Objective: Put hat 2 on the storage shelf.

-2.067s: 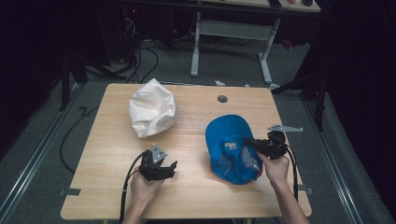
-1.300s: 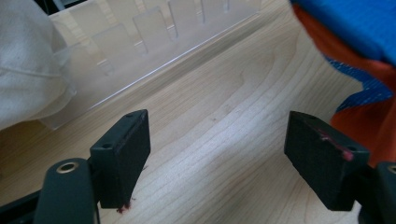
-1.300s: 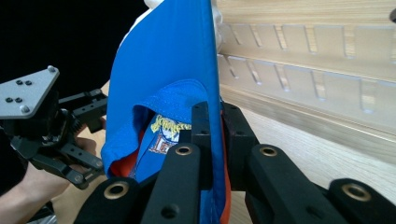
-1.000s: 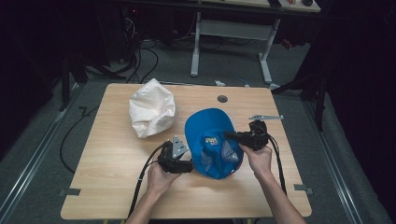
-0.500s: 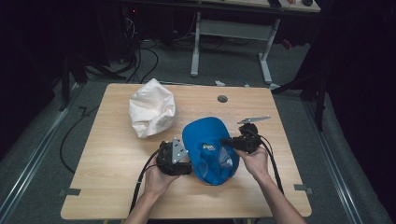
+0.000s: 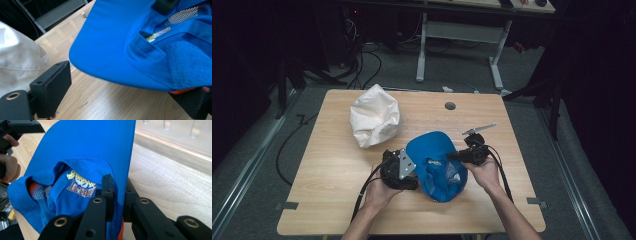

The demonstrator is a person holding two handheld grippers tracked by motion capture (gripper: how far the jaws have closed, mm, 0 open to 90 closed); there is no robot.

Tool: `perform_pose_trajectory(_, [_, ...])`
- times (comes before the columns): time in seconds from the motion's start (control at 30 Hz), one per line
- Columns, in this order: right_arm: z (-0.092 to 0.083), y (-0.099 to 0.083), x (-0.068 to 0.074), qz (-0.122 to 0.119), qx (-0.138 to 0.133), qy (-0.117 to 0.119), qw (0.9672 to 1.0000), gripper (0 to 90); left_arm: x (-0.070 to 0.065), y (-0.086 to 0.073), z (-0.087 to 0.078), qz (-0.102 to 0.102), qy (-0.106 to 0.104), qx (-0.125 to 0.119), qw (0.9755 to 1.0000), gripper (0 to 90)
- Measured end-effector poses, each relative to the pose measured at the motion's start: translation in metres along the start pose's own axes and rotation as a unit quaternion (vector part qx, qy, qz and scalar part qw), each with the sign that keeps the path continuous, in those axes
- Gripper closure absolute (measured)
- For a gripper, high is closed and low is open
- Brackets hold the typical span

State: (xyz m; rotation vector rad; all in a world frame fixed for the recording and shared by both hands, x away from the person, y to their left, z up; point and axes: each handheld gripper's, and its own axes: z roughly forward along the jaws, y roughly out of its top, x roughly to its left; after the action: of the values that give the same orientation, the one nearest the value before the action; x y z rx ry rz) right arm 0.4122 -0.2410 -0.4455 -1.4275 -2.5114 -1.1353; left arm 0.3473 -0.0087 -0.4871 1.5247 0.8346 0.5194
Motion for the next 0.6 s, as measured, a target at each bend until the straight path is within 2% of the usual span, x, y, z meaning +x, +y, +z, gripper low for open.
perform_pose_trajectory(0.17, [0.0036,0.0008,0.0018,-0.001,0.013,0.018,0.9997,84.5,0.0000,-0.0021,0.0006,-0.001,-0.007,0.003,1.0000,9.9])
perform_pose_trajectory(0.23, [0.0041,0.0009,0.0015,-0.004,0.016,0.019,0.9997,84.5,0.0005,-0.0029,-0.0006,0.007,-0.009,0.007,0.9999,11.4])
perform_pose_trajectory(0.37, [0.0043,0.0017,0.0006,-0.003,0.032,0.035,0.9989,84.4,0.0006,-0.0041,-0.0025,0.010,-0.017,0.008,0.9998,15.0])
perform_pose_trajectory(0.47, [0.0061,0.0024,0.0015,-0.003,0.040,0.043,0.9983,84.3,-0.0019,-0.0057,-0.0036,0.020,-0.034,0.015,0.9991,22.0])
perform_pose_trajectory(0.6, [0.0066,0.0030,-0.0013,0.001,0.041,0.053,0.9978,84.4,-0.0055,-0.0073,-0.0059,0.029,-0.057,0.023,0.9977,38.7])
